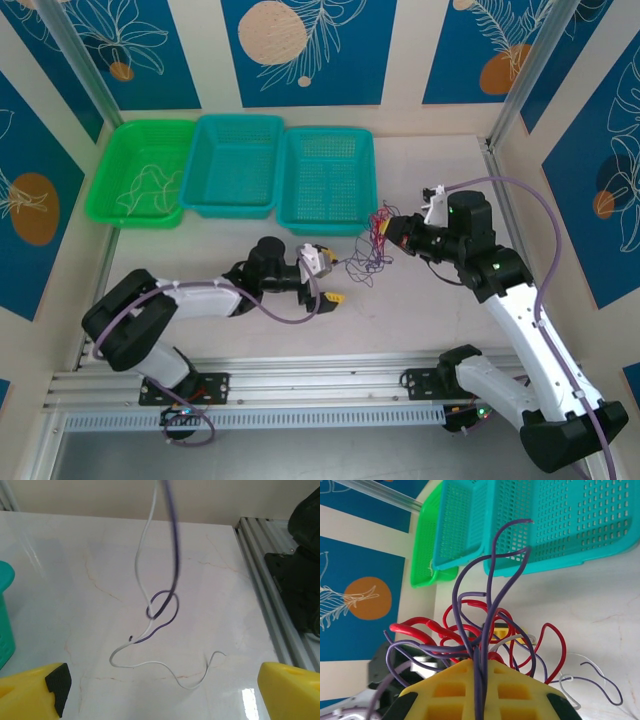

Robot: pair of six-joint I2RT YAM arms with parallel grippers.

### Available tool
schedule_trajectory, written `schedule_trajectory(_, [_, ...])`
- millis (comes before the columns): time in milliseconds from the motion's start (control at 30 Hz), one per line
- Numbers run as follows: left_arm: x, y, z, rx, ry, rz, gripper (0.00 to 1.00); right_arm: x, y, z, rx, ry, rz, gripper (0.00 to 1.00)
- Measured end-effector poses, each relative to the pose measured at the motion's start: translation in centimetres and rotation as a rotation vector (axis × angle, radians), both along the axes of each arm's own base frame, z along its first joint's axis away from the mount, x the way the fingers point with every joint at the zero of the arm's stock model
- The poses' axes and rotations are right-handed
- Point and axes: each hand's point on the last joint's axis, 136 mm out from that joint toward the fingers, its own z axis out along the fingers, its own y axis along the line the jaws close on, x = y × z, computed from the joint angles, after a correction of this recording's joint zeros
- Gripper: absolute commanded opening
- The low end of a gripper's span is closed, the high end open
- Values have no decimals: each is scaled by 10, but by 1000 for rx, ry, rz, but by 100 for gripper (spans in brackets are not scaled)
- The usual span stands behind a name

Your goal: Untangle the cables

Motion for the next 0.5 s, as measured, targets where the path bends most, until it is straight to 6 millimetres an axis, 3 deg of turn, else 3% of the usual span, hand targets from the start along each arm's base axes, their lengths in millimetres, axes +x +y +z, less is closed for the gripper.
schedule_trajectory(167, [15, -10, -14, -3, 4, 31, 93, -1, 4, 14, 44, -19, 6, 0])
schedule_trajectory(233, [21, -16, -12, -20, 4, 35, 87, -1, 4, 16, 52, -19, 5, 0])
schedule_trajectory(300, [27, -22, -7, -43, 1, 38, 73, -1, 4, 17, 56, -17, 4, 0])
schedule_trajectory(433, [30, -29, 1, -77, 5, 34, 24, -2, 3, 18, 60, -15, -4, 0])
schedule_trajectory(500, [29, -30, 2, -82, 10, 30, 18, -2, 1, 19, 58, -19, -16, 0])
